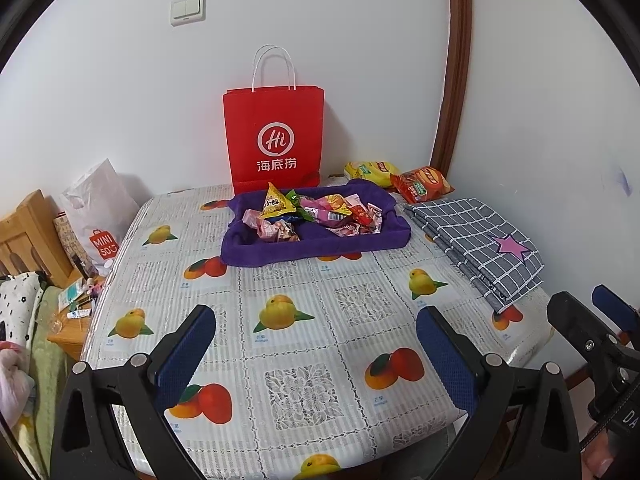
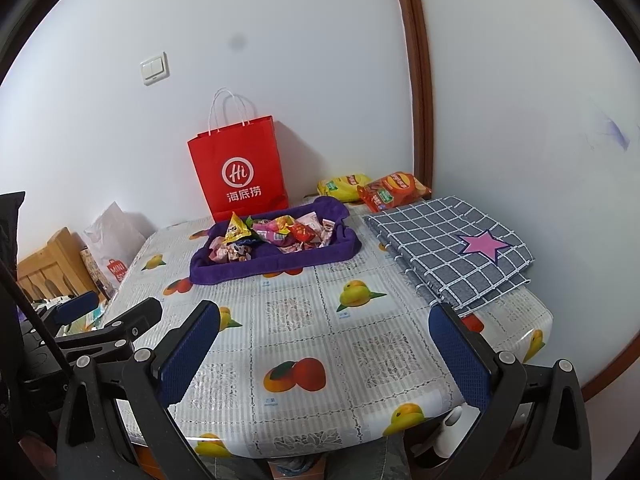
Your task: Organize snacks
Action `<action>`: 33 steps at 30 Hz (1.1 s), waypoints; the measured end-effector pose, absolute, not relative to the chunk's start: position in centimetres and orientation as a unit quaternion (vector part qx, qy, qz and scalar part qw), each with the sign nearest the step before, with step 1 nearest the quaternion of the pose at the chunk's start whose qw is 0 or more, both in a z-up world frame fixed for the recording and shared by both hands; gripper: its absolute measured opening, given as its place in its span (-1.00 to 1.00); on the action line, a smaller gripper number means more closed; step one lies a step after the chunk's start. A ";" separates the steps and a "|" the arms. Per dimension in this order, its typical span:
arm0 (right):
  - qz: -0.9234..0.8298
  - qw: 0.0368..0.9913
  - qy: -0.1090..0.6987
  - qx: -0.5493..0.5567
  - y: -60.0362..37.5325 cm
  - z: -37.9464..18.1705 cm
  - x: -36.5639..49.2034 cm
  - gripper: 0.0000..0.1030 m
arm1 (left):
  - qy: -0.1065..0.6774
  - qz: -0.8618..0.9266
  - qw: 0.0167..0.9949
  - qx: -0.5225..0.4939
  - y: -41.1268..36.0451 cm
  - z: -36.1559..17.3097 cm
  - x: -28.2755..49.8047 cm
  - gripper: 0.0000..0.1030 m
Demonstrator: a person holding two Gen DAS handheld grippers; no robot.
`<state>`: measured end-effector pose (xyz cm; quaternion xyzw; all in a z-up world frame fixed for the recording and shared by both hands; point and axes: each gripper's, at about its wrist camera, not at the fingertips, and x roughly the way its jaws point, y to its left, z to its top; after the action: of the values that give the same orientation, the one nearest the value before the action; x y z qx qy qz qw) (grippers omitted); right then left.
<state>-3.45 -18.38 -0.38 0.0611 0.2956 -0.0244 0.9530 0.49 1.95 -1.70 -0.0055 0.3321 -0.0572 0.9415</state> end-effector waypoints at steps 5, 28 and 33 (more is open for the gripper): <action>-0.025 0.953 0.296 0.062 -18.1 -0.4 -3.4 0.99 | 0.332 -0.057 0.941 -0.006 2.0 -1.7 0.5 0.97; -0.025 0.954 0.292 0.064 -17.9 -0.1 -3.8 0.99 | 0.334 -0.058 0.941 -0.005 1.9 -1.8 0.6 0.97; -0.025 0.955 0.288 0.064 -17.8 0.1 -4.1 0.99 | 0.333 -0.058 0.941 -0.004 1.9 -1.7 0.5 0.97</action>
<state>-4.07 -17.79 0.13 0.0643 0.2877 -0.0253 0.9552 0.54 1.91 -1.73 -0.0041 0.3326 -0.0578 0.9413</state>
